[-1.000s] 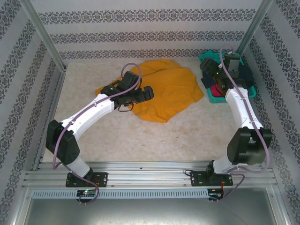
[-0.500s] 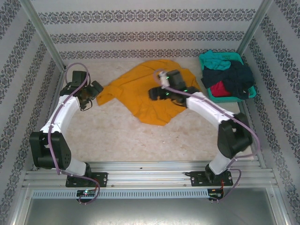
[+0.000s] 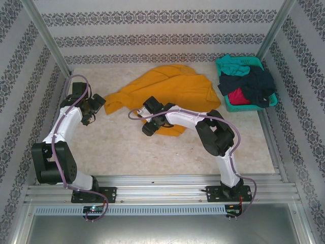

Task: Fold and stack the t-shirts

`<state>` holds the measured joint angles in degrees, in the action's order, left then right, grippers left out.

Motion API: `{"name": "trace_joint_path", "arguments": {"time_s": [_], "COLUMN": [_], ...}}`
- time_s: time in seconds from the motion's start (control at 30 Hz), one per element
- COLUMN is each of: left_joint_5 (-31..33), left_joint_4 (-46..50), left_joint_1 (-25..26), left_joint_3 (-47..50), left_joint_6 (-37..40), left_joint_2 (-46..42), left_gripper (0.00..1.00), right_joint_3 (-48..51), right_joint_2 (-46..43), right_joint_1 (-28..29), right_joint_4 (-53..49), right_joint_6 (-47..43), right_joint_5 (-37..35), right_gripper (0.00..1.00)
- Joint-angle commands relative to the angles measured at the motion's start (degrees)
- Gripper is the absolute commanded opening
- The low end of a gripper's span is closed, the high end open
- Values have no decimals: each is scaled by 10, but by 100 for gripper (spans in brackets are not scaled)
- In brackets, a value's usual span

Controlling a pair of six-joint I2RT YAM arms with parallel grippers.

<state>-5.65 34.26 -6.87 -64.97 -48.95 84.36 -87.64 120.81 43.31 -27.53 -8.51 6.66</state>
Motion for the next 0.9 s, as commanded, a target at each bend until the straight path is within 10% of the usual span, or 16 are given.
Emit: {"name": "trace_joint_path", "arguments": {"time_s": [0.0,0.2,0.87], "left_joint_5": [-4,-9,20], "left_joint_4": [-10,-27,-78], "left_joint_1": [-3,-2,99], "left_joint_3": [11,17,46], "left_joint_6": [-12,-19,-92], "left_joint_2": [-9,0,36], "left_gripper": [100,100,100], "right_joint_3": [3,42,347], "right_joint_2": [-4,-69,-461], "right_joint_1": [-8,-27,-215], "right_joint_4": [-22,9,13], "right_joint_6": [-29,-22,247], "right_joint_5": [-41,-52,-152], "right_gripper": [55,0,0]}}
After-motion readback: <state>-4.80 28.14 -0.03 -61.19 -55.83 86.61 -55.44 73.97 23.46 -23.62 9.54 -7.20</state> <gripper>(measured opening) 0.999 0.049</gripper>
